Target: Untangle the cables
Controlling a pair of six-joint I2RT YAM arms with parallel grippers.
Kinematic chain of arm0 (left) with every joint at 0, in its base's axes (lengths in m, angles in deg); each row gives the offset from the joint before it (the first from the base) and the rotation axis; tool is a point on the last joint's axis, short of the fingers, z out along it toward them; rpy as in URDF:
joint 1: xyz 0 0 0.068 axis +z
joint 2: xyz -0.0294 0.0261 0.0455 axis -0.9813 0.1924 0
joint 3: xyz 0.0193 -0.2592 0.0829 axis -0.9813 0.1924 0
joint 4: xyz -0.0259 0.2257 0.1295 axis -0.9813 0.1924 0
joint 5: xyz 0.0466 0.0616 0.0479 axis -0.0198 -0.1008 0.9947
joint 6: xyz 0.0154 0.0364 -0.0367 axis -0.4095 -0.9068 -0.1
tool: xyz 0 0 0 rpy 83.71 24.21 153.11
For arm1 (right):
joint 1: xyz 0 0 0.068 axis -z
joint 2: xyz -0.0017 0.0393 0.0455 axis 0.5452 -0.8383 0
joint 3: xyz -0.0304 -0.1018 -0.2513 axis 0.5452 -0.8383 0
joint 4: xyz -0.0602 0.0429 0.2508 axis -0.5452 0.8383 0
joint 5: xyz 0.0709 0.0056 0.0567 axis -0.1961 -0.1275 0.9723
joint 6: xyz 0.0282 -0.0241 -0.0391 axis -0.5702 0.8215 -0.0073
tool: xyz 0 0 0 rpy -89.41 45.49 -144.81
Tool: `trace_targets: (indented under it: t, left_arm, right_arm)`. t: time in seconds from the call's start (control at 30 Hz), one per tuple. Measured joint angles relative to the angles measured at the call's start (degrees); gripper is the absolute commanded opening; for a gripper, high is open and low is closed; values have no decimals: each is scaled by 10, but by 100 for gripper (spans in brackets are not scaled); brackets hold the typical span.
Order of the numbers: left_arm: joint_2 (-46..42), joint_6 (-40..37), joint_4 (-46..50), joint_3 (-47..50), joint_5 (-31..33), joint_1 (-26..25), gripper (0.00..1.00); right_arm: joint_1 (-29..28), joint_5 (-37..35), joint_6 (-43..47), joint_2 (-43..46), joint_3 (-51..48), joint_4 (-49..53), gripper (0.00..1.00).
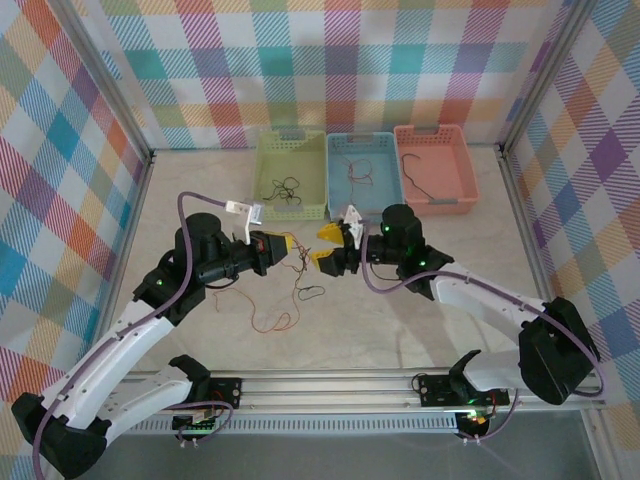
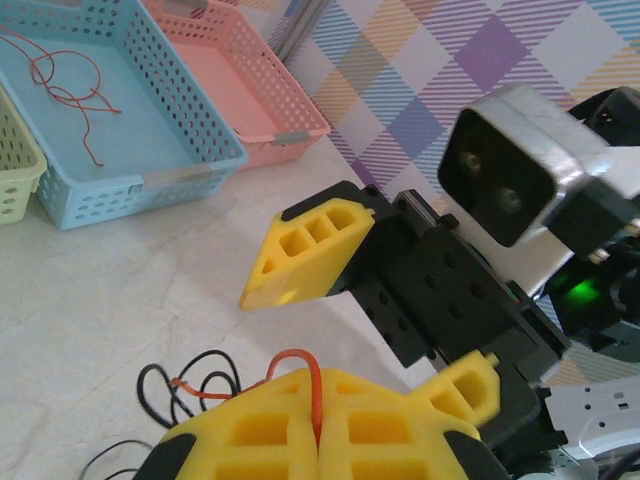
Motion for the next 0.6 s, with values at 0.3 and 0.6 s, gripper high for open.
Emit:
trace_targets:
  t: [0.3, 0.6]
  left_arm:
    - [0, 7, 2, -2, -6, 0, 0]
    - [2, 17, 19, -24, -39, 0, 0]
  right_arm:
    - [-23, -47, 6, -66, 58, -32, 54]
    - [-23, -173, -13, -128, 88, -75, 38]
